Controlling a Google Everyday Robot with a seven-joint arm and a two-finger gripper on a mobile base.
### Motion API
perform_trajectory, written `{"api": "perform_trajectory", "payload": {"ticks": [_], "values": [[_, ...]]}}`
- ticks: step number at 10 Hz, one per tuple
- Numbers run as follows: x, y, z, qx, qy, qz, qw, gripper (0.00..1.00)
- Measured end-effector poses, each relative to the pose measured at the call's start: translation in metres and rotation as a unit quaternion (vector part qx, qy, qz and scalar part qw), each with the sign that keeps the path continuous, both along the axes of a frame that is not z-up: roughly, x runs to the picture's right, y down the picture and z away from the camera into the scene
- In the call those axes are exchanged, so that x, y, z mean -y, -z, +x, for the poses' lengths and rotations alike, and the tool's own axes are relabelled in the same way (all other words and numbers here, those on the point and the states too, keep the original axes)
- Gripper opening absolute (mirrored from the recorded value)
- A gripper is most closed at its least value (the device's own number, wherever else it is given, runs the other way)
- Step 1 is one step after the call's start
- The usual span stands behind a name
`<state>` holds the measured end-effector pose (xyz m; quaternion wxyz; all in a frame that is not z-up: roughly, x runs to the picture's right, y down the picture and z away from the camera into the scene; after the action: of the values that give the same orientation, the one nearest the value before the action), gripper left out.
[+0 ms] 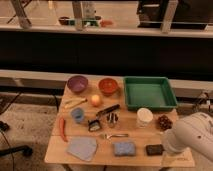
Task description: Place eraser in red bowl
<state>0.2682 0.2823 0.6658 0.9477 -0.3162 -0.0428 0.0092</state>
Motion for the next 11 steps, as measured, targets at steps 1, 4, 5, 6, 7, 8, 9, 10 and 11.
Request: {"api": "perform_trajectory", "payload": {"ticks": [1, 4, 5, 6, 7, 8, 9, 10, 11], "values": [[-0.008, -0.006, 0.002, 0.0, 0.0, -0.009, 1.0, 0.8], [-0.019, -0.023, 0.003, 0.002, 0.005, -0.025, 0.9997, 0.8], [-0.022, -0.028, 0.004, 0.003, 0.006, -0.027, 0.9996, 0.8], [-0.023, -0.033, 0.005, 0.003, 0.005, -0.029, 0.9996, 0.8], [-0.023, -0.038, 0.005, 0.001, 0.002, -0.028, 0.9996, 0.8], [-0.022, -0.044, 0.005, 0.0, -0.001, -0.027, 0.9996, 0.8], [-0.022, -0.049, 0.006, -0.002, -0.003, -0.026, 0.9997, 0.8], [-0.023, -0.053, 0.009, -0.006, -0.007, -0.027, 0.9996, 0.8], [-0.024, -0.056, 0.012, -0.01, -0.011, -0.027, 0.9995, 0.8]]}}
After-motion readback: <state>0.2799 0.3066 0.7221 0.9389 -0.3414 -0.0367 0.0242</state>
